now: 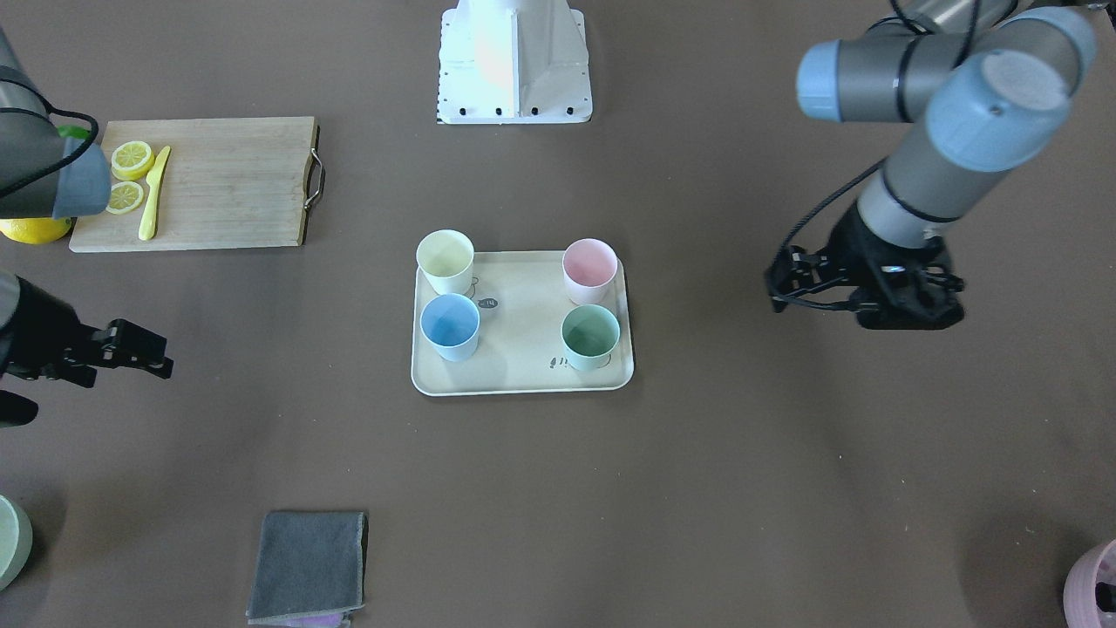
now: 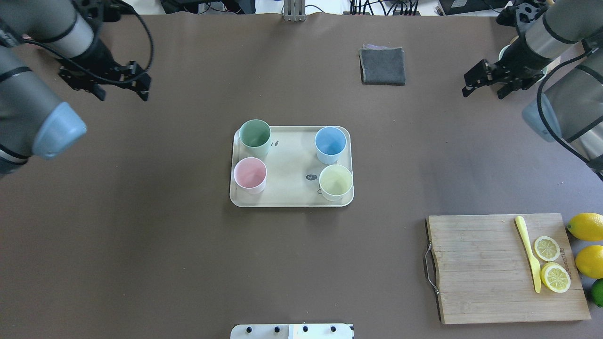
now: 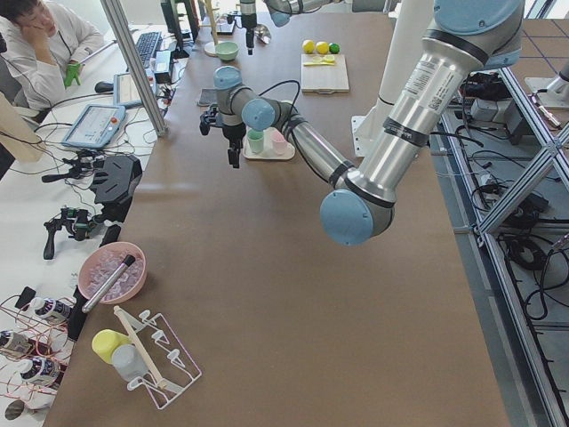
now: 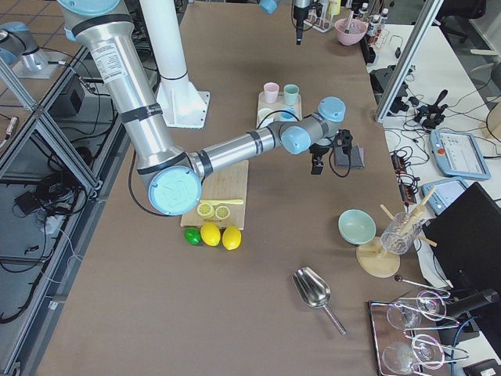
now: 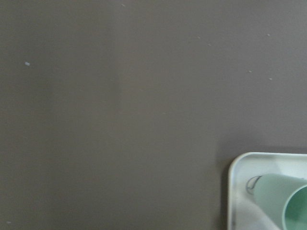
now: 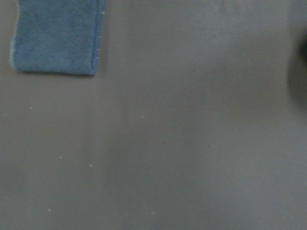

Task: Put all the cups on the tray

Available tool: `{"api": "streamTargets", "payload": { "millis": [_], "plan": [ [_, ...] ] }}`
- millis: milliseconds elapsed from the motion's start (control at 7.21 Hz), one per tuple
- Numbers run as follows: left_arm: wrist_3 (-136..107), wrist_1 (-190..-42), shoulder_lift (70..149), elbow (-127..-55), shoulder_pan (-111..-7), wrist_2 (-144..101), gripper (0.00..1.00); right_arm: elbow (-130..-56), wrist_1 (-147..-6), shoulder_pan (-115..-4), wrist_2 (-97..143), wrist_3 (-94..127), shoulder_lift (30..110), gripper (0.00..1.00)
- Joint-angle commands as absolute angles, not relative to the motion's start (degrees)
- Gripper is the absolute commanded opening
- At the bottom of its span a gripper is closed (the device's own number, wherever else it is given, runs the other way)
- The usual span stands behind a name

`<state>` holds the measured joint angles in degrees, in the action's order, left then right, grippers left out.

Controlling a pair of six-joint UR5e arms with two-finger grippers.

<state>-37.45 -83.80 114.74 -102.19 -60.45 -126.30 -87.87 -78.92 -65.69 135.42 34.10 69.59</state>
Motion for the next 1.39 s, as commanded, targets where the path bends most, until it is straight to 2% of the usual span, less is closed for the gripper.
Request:
{"api": "streamTargets", "payload": {
  "millis": [0, 139, 416, 970, 1248],
  "plan": [
    [-13.5, -83.1, 103.6, -103.3, -72.4, -126.6, 0.98, -86.0, -78.9, -71.4, 135.3, 19.8, 75.0, 1.00],
    [-3.3, -83.0, 101.0, -101.2, -77.3, -126.6, 0.99, -86.0, -78.8, -73.1, 134.8, 16.4, 78.1, 1.00],
    [-0.5, -83.8, 97.5, -100.4, -80.2, -126.6, 0.99, -86.7, -78.8, -78.2, 135.6, 9.7, 82.2, 1.00],
    [-1.3, -84.0, 94.1, -99.7, -81.1, -132.0, 0.99, -86.7, -78.9, -81.5, 136.8, 6.7, 83.4, 1.00],
    [-1.2, -84.0, 94.1, -98.4, -85.5, -136.5, 0.98, -86.7, -79.9, -81.9, 136.7, 5.6, 83.5, 1.00]
  ]
}}
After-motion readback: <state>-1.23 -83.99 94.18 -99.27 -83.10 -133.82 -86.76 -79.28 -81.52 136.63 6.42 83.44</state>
